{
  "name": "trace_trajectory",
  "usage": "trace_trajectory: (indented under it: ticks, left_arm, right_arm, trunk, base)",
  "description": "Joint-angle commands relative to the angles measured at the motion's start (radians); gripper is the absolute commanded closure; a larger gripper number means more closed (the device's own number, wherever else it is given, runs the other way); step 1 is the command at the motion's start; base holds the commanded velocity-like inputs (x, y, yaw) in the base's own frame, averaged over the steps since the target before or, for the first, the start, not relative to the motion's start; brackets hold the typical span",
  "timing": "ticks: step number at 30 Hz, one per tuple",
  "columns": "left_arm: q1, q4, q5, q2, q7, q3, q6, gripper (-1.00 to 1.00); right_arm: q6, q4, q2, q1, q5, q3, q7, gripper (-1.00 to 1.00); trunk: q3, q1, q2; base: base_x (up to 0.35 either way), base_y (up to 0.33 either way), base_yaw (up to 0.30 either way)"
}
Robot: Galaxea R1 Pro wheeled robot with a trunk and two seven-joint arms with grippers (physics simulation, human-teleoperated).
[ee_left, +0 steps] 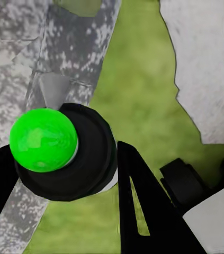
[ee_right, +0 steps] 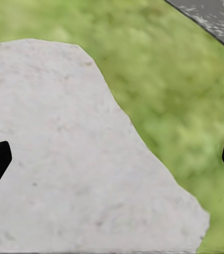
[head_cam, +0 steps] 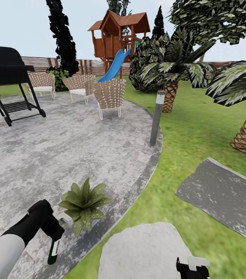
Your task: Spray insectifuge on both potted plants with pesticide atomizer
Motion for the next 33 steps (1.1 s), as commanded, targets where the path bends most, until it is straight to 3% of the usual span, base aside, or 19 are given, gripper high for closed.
trace_trajectory:
  ticks: [1,3,6,7,8,14,22,33]
  left_arm:
    - [-0.001,-0.002,-0.015,0.006,-0.051,-0.003,0.004,1.0]
    - [-0.006,-0.003,-0.043,0.011,-0.119,-0.004,0.002,1.0]
    - [-0.014,-0.004,-0.142,0.012,-0.21,-0.003,0.002,1.0]
    - [-0.016,-0.01,-0.198,0.009,-0.244,-0.002,0.003,1.0]
    - [-0.017,-0.015,-0.21,0.01,-0.251,-0.002,0.004,1.0]
    - [-0.038,-0.019,-0.221,0.014,-0.257,-0.001,0.011,1.0]
    - [-0.046,-0.019,-0.221,0.013,-0.258,0.0,0.013,1.0]
    - [-0.045,-0.017,-0.22,0.01,-0.258,-0.004,0.012,1.0]
  right_arm:
    - [-0.003,0.001,0.0,-0.001,0.01,-0.008,-0.004,-1.0]
    - [-0.003,0.001,0.0,-0.001,0.01,-0.007,-0.004,-1.0]
    - [-0.004,0.001,0.0,-0.001,0.01,-0.007,-0.003,-1.0]
    - [-0.003,0.001,-0.001,-0.001,0.012,-0.007,-0.003,-1.0]
    - [-0.003,0.001,-0.001,-0.001,0.012,-0.007,-0.003,-1.0]
    - [-0.003,0.0,-0.001,-0.001,0.011,-0.007,-0.002,-1.0]
    - [-0.003,0.0,-0.001,-0.001,0.01,-0.007,-0.004,-1.0]
    - [-0.003,0.0,-0.001,-0.001,0.01,-0.007,-0.004,-1.0]
  trunk:
    - [-0.001,0.0,0.0]
    - [-0.001,0.0,0.0]
    - [-0.001,0.0,0.0]
    - [-0.001,0.0,0.0]
    - [-0.001,0.0,0.0]
    - [-0.001,0.0,0.0]
    - [-0.001,0.0,0.0]
    - [-0.001,0.0,0.0]
  base:
    - [0.004,0.004,-0.238]
    - [0.002,0.002,-0.133]
    - [0.001,0.0,-0.035]
    - [-0.035,0.015,-0.006]
    - [-0.175,0.1,-0.002]
    - [-0.142,0.245,-0.007]
    - [0.156,0.284,-0.226]
    - [-0.069,0.064,-0.109]
